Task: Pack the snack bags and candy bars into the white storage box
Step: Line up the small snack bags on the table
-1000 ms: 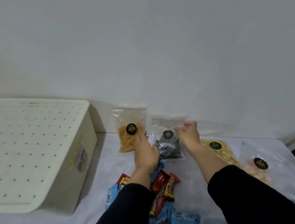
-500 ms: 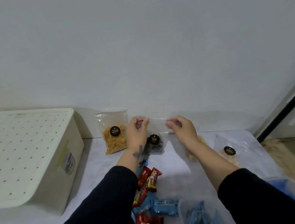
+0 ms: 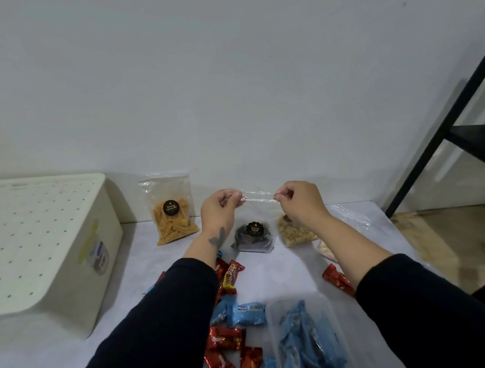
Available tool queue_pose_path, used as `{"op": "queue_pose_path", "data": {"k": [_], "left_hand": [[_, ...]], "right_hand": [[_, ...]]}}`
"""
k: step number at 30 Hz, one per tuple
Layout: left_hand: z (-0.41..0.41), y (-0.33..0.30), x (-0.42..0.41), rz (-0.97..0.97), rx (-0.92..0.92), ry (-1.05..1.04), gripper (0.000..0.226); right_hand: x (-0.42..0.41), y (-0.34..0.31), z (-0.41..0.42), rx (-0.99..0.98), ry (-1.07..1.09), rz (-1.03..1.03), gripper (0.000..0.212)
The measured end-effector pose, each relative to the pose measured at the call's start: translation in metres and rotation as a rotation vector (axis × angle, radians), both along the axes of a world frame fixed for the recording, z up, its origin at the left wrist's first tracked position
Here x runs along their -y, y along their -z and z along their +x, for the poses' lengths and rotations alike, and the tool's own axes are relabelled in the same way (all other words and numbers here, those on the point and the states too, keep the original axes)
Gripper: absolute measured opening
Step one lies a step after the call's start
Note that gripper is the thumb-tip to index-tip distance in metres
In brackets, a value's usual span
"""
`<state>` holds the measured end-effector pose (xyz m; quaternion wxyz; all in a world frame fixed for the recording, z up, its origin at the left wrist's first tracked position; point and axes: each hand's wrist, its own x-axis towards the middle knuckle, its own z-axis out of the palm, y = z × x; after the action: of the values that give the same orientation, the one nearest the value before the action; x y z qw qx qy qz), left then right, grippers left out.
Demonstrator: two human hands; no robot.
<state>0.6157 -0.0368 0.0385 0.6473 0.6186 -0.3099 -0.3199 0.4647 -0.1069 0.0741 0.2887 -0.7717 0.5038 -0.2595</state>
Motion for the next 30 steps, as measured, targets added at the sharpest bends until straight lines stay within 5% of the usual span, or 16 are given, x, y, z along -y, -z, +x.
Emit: {"op": "queue_pose_path", "data": {"k": [20,30], "left_hand": [[-0.023,0.004,-0.004,0.013,-0.056,0.088,0.007],[-0.021,0.007,-0.003,0.033,-0.053,0.083,0.006]], "right_hand": [[-0.010,0.005,-0.013,0.148,-0.038,0.099,0.007],[-0.006,0.017,-0.007,0.029,-0.098,0.058,0.006]]}}
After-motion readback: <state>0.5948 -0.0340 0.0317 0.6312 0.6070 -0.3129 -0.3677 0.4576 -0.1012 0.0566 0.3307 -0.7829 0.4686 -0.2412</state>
